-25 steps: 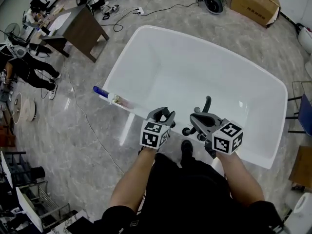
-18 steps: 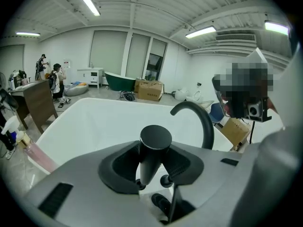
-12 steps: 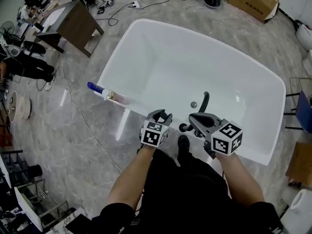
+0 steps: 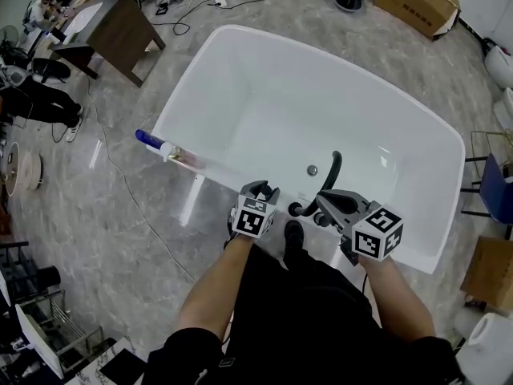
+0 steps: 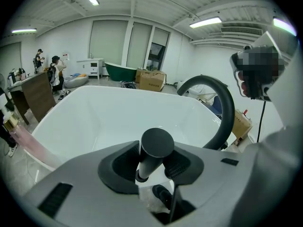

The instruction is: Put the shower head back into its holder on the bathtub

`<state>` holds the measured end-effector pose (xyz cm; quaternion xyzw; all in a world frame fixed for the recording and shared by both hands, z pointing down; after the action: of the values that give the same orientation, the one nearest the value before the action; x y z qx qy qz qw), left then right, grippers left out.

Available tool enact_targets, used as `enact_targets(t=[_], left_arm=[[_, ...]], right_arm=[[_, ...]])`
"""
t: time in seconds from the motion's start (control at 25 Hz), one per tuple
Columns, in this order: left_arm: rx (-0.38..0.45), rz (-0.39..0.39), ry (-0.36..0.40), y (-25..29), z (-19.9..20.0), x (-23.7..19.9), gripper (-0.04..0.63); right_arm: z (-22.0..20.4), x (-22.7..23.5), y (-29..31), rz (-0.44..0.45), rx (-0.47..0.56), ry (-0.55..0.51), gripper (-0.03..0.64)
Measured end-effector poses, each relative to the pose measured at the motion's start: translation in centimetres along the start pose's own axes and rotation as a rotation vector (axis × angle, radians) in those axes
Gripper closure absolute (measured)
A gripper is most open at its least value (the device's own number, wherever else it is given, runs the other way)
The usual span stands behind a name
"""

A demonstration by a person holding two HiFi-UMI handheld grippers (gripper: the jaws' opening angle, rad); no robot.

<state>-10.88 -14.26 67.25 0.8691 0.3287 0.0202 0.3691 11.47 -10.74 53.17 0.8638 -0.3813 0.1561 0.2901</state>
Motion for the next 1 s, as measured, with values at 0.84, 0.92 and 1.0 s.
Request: enact_targets(t=[0.84, 0.92, 1.0], left_arm=[[-0.11, 0.012, -0.01, 1.8, -1.5, 0.3, 0.425], [-0.13, 0.006, -0.021, 1.6, -1.5, 0.3, 0.384], [-0.131, 0.01, -0.024, 1.3, -1.3, 0.1, 0.354]], right_arm=[[0.9, 1.9, 0.2, 0.02, 0.0, 0.02, 0.6], [1.2, 1.9, 0.4, 0.033, 0.006, 0.025, 0.6], [1.6, 2.1, 0.8, 0.05, 0.015, 0.026, 0.6]])
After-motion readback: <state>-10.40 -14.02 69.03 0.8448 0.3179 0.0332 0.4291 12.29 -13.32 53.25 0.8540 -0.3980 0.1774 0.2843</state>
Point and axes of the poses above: the fingertips, and each gripper's own axes: y forward along the fingers, x to its right, z out of its top, the point moved 10 cm from there along -y, backward along the fingers, and after that the axes turned 7 degrees about x, right-handed, at the moved point
